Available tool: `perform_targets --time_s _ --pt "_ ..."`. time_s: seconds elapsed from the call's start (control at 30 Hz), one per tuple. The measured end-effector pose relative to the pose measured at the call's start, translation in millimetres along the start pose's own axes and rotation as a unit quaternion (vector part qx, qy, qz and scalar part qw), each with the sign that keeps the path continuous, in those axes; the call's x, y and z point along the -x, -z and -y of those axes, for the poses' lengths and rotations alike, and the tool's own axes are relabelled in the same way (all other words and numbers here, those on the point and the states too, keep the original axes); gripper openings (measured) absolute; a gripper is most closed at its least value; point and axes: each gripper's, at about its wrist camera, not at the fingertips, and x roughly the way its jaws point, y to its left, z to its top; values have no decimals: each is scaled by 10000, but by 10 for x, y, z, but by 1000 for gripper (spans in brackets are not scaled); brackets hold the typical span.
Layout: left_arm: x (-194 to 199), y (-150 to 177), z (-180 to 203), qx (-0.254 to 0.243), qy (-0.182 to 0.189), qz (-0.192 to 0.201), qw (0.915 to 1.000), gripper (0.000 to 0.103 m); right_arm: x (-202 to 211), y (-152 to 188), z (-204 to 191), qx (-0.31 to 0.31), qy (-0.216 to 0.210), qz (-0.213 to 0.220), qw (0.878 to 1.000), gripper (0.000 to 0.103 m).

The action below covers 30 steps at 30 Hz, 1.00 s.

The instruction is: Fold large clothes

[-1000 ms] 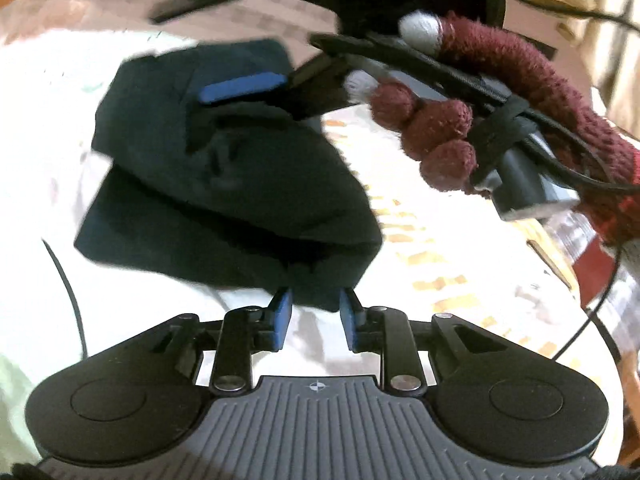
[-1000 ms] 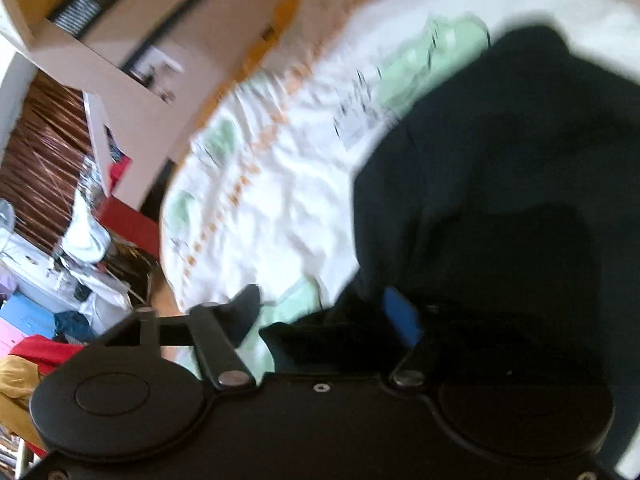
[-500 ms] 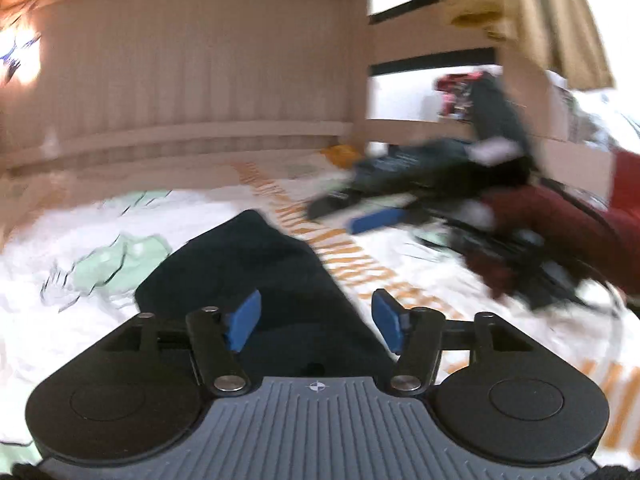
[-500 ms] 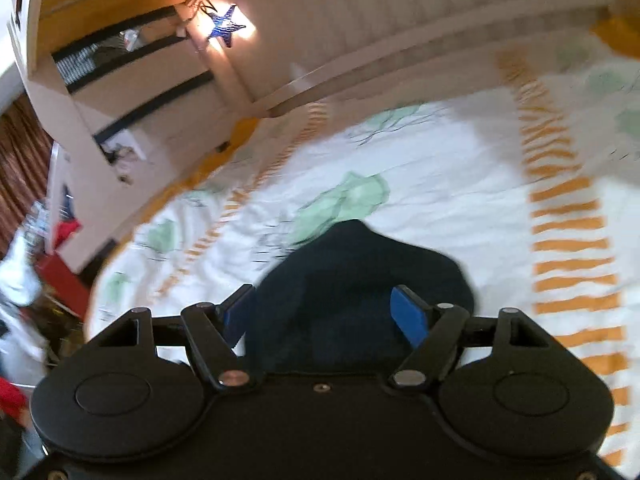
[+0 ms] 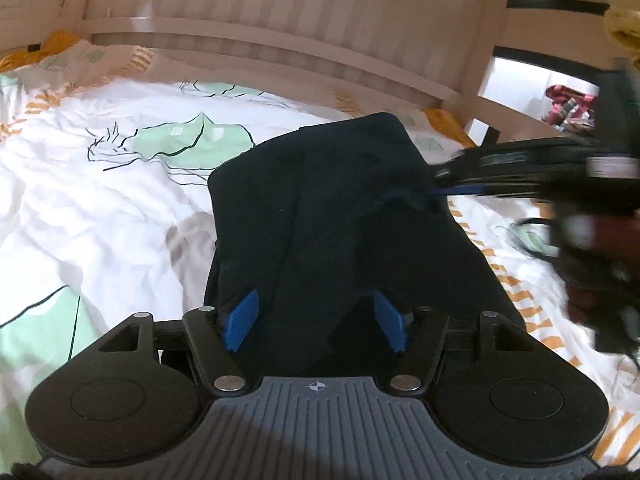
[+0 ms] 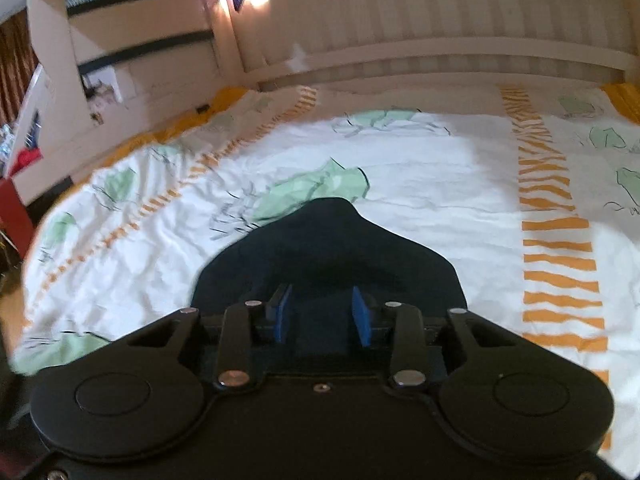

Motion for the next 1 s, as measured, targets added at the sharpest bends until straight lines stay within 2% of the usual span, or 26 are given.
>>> perform_targets --time_s 0.03,0.07,0.1,0.17,0.2,0.3,0.4,0.43,0.47,0.53,0.57,0.73,0.83,0.97,1.0 --pt "-34 1 -5 -12 8 4 10000 63 -130 -9 25 20 214 -113 9997 39" --pt "-67 6 -22 -20 -2 8 10000 63 -296 -15 80 7 407 -304 9987 23" --pt "-108 6 -22 -25 -26 -1 10000 63 -452 -6 158 -121 509 -492 9974 18" --pt "-157 20 -55 46 -42 -42 10000 63 -672 52 316 -464 525 -714 9950 4" --pt "-175 21 -82 112 -15 -56 9999 63 -733 92 399 -684 463 -722 9940 0" --pt "-190 25 -114 109 28 -72 9999 63 -745 188 584 -1250 213 -596 9901 0" --pt "-175 10 -105 19 10 -112 9999 64 -630 174 547 -1137 176 -487 9922 0" --pt "-162 8 -112 41 22 -113 9999 64 -529 157 502 -1033 120 -382 9938 6" --pt "-157 12 -121 68 27 -112 9999 64 -418 143 457 -972 32 -250 9949 22" --pt "-152 22 -129 100 29 -98 9999 64 -128 163 340 -776 -96 60 9969 29" --pt "-154 21 -128 105 28 -95 9999 64 43 204 253 -597 -133 203 9979 29" --pt "-173 11 -145 149 50 -99 9998 64 500 506 -99 158 11 447 9989 29" --pt "-191 16 -147 115 8 -151 9998 64 403 745 -260 523 189 198 9983 29" --pt "-235 12 -155 107 -64 -232 9997 70 289 1106 -498 1429 844 359 9855 27" --pt "-241 5 -159 119 -71 -245 9996 71 280 1125 -513 1410 890 420 9851 27"
